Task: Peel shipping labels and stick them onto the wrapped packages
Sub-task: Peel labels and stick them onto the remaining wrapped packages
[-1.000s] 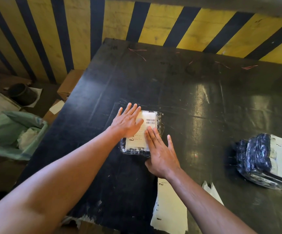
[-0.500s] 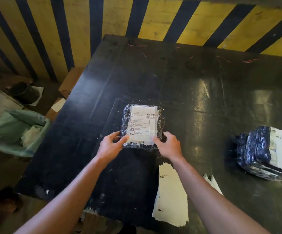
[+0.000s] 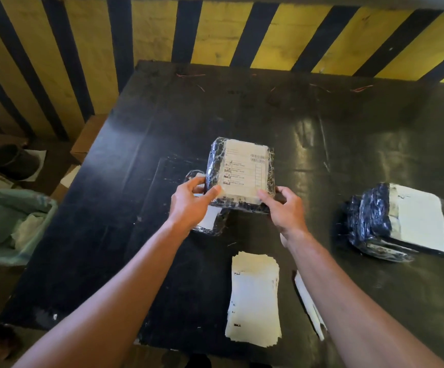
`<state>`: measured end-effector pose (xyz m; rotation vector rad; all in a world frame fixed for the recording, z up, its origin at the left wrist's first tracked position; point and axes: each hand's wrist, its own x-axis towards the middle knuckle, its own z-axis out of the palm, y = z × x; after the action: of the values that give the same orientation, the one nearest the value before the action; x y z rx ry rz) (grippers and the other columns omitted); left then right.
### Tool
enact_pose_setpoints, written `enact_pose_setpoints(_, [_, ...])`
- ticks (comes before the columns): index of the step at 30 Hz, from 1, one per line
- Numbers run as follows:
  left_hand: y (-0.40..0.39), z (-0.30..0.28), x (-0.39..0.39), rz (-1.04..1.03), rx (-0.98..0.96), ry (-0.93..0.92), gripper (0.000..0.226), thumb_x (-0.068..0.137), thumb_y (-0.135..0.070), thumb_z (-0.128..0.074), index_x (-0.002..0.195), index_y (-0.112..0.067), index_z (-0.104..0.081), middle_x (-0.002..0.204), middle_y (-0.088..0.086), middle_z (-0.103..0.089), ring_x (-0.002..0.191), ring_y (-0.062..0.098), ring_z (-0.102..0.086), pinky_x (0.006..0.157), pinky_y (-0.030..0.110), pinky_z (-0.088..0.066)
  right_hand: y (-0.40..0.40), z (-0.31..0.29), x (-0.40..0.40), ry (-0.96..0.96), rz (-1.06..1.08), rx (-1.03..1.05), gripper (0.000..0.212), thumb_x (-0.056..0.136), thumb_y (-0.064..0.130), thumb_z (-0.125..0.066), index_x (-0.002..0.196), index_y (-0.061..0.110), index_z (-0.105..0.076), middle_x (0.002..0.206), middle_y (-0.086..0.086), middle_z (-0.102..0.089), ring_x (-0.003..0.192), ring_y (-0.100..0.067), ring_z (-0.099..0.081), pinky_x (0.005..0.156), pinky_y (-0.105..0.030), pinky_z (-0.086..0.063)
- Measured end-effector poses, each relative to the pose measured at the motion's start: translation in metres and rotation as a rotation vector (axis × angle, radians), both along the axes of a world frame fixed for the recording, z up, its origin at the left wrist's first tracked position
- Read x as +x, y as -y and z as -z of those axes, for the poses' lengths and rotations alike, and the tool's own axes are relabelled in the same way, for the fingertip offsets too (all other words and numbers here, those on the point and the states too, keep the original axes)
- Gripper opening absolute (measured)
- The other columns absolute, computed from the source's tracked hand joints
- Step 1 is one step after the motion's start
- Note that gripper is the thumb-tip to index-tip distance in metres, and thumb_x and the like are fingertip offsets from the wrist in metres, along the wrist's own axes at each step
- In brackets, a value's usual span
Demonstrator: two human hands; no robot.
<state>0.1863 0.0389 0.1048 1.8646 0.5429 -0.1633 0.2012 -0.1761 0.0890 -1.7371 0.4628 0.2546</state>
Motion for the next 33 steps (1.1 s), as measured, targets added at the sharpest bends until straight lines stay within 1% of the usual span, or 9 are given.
enact_pose_setpoints(1, [0.015, 0.003, 0.002, 0.027, 0.004, -0.015, 0.049, 0.091, -0.048, -0.079, 0.135, -0.03, -0.066, 0.125, -0.001, -0.077, 0.109, 0.021, -0.074, 0.098, 0.052, -0.061, 0.013, 0.001, -0.005, 0.0, 0.032, -0.001, 0.016, 0.097, 0.027, -0.074, 0.111, 0.031, -0.066, 0.111, 0.01, -0.07, 0.099, -0.01, -0.062, 0.098, -0.033, -0.052])
enact_pose_setpoints(3, [0.048, 0.011, 0.004, 0.094, -0.01, -0.043, 0.048, 0.094, -0.041, -0.078, 0.138, -0.028, -0.064, 0.128, 0.0, -0.075, 0.111, 0.023, -0.073, 0.098, 0.051, -0.061, 0.042, 0.007, -0.014, -0.007, 0.093, -0.038, 0.037, 0.101, 0.021, -0.07, 0.136, 0.013, -0.066, 0.109, 0.014, -0.063, 0.104, -0.012, -0.057, 0.098, -0.029, -0.045])
enact_pose_setpoints(6, [0.098, 0.031, 0.005, 0.188, -0.001, -0.087, 0.05, 0.097, -0.035, -0.075, 0.143, -0.025, -0.06, 0.132, -0.001, -0.072, 0.116, 0.021, -0.07, 0.1, 0.045, -0.06, 0.085, 0.033, -0.025, -0.089, 0.204, -0.088, 0.057, 0.1, 0.026, -0.072, 0.15, 0.009, -0.054, 0.151, -0.002, -0.058, 0.138, -0.024, -0.054, 0.119, -0.039, -0.04])
enact_pose_setpoints(8, [0.127, 0.049, 0.006, 0.217, 0.022, -0.121, 0.05, 0.097, -0.034, -0.075, 0.143, -0.025, -0.06, 0.134, 0.0, -0.071, 0.117, 0.02, -0.069, 0.1, 0.043, -0.06, 0.111, 0.048, -0.03, -0.137, 0.26, -0.103, 0.059, 0.1, 0.027, -0.071, 0.152, 0.01, -0.052, 0.157, -0.006, -0.053, 0.145, -0.027, -0.048, 0.123, -0.043, -0.037])
enact_pose_setpoints(14, [0.187, 0.096, 0.013, 0.233, 0.035, -0.248, 0.048, 0.096, -0.029, -0.076, 0.142, -0.025, -0.063, 0.133, 0.002, -0.073, 0.115, 0.019, -0.071, 0.097, 0.043, -0.062, 0.161, 0.089, -0.03, -0.249, 0.295, -0.138, 0.049, 0.1, 0.029, -0.069, 0.147, 0.021, -0.06, 0.151, 0.001, -0.06, 0.14, -0.024, -0.053, 0.118, -0.044, -0.043])
enact_pose_setpoints(18, [0.201, 0.115, 0.021, 0.213, 0.073, -0.289, 0.049, 0.098, -0.027, -0.074, 0.144, -0.023, -0.061, 0.137, 0.003, -0.07, 0.122, 0.02, -0.068, 0.098, 0.041, -0.061, 0.173, 0.109, -0.02, -0.275, 0.274, -0.119, 0.046, 0.103, 0.023, -0.065, 0.149, 0.022, -0.059, 0.153, 0.001, -0.057, 0.142, -0.025, -0.052, 0.116, -0.038, -0.043])
enact_pose_setpoints(24, [0.202, 0.132, 0.03, 0.3, 0.156, -0.314, 0.052, 0.1, -0.032, -0.071, 0.149, -0.024, -0.057, 0.144, 0.004, -0.067, 0.13, 0.023, -0.063, 0.099, 0.04, -0.056, 0.182, 0.127, -0.013, -0.282, 0.239, -0.07, 0.048, 0.104, 0.017, -0.063, 0.151, 0.022, -0.054, 0.157, 0.0, -0.053, 0.146, -0.023, -0.047, 0.123, -0.039, -0.037])
enact_pose_setpoints(28, [0.187, 0.13, 0.031, 0.379, 0.262, -0.304, 0.07, 0.099, -0.039, -0.072, 0.16, -0.025, -0.041, 0.145, 0.006, -0.065, 0.127, 0.023, -0.065, 0.092, 0.033, -0.055, 0.186, 0.121, -0.019, -0.267, 0.142, -0.212, 0.06, 0.103, 0.024, -0.066, 0.158, 0.024, -0.044, 0.161, -0.003, -0.048, 0.148, -0.026, -0.045, 0.119, -0.04, -0.039])
enact_pose_setpoints(33, [0.144, 0.111, -0.006, 0.383, 0.267, -0.182, 0.044, 0.101, -0.037, -0.067, 0.143, -0.024, -0.061, 0.127, -0.002, -0.071, 0.105, 0.01, -0.066, 0.077, 0.017, -0.051, 0.181, 0.104, -0.056, -0.1, -0.003, -0.493, 0.067, 0.099, 0.033, -0.07, 0.158, 0.017, -0.041, 0.154, -0.004, -0.055, 0.141, -0.024, -0.053, 0.116, -0.041, -0.044])
